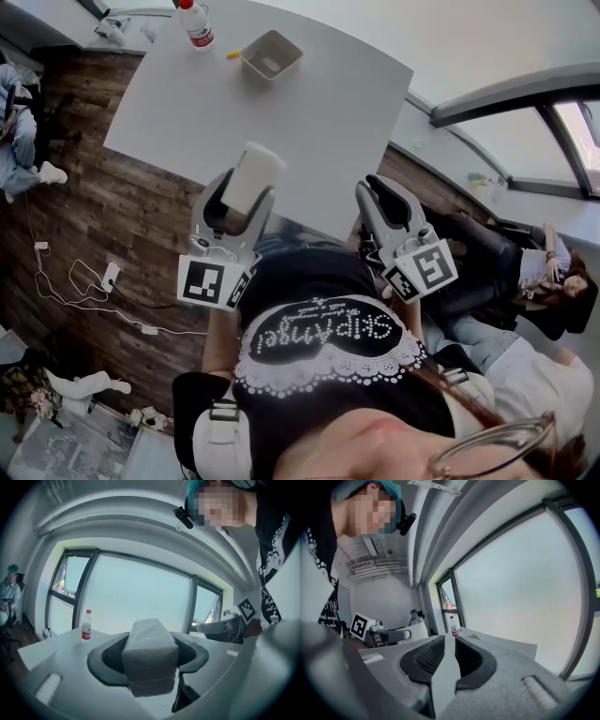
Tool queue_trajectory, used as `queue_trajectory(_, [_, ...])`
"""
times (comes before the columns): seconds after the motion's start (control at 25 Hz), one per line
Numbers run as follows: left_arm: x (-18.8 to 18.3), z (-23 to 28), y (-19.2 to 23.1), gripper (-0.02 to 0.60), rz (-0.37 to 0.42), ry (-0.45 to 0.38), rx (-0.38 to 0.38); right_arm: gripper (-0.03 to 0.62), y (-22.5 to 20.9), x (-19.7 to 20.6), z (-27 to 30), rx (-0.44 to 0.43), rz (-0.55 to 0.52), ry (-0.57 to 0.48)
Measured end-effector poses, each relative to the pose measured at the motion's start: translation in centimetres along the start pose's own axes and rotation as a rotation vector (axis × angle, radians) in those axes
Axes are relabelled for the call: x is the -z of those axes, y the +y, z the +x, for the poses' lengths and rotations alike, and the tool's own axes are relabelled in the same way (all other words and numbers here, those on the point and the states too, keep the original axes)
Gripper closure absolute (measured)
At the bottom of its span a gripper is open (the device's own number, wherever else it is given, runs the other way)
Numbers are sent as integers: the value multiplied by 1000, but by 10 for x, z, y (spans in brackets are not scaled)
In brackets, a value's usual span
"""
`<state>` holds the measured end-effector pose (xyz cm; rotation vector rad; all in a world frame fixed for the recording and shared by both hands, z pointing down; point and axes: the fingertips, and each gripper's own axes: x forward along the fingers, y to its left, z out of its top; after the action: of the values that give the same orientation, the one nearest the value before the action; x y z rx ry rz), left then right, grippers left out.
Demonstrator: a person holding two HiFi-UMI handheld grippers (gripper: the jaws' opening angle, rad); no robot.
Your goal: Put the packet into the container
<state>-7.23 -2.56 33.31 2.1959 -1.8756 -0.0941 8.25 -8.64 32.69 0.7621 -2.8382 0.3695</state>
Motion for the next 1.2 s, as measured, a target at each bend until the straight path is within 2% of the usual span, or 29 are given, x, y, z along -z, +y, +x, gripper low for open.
queue_trajectory(0.96, [-25,37,74,315,18,55,175,525,20,-14,59,166,45,-11])
queue_trajectory(1.2, [-23,47,81,315,17,72,191,525,13,-14,65,188,43,10])
